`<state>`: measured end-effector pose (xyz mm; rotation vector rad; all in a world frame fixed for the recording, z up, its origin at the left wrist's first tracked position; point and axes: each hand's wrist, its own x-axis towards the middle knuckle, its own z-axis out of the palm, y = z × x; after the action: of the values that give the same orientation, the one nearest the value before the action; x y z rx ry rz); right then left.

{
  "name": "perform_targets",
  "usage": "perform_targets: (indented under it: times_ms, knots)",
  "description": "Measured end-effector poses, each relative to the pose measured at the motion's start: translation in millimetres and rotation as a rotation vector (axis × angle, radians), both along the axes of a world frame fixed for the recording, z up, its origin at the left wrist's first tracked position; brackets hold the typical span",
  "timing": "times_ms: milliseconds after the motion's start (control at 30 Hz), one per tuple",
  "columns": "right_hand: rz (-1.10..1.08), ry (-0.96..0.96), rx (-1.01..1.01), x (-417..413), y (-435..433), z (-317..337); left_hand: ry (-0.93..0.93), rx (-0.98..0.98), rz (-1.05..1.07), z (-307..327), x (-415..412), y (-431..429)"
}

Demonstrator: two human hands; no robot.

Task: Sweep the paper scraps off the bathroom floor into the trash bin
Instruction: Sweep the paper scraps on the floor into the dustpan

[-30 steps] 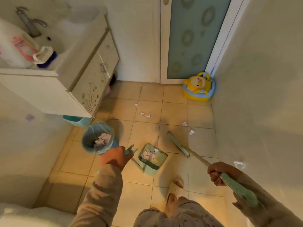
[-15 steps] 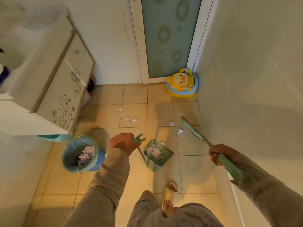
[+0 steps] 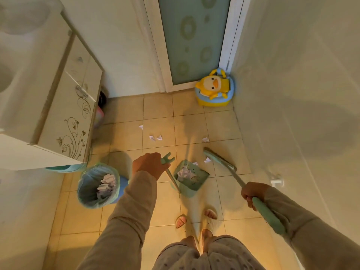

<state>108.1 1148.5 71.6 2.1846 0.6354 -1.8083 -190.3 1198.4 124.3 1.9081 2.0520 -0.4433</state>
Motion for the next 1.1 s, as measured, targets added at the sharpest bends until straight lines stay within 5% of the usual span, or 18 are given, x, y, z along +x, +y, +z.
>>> perform_targets:
  times_ms: [500, 800, 1100]
  knots:
    - [0.009, 0.109, -0.107, -34, -46, 4, -0.007, 0.032, -0.037, 1, 1, -3]
    - [-0.539, 0.456, -0.077, 13, -47, 35, 0.008, 0.049, -0.054, 1, -4, 0]
    - [-0.346, 0.326, -0.035, 38, -27, 37, -0.012, 0.071, -0.062, 4, 4, 9]
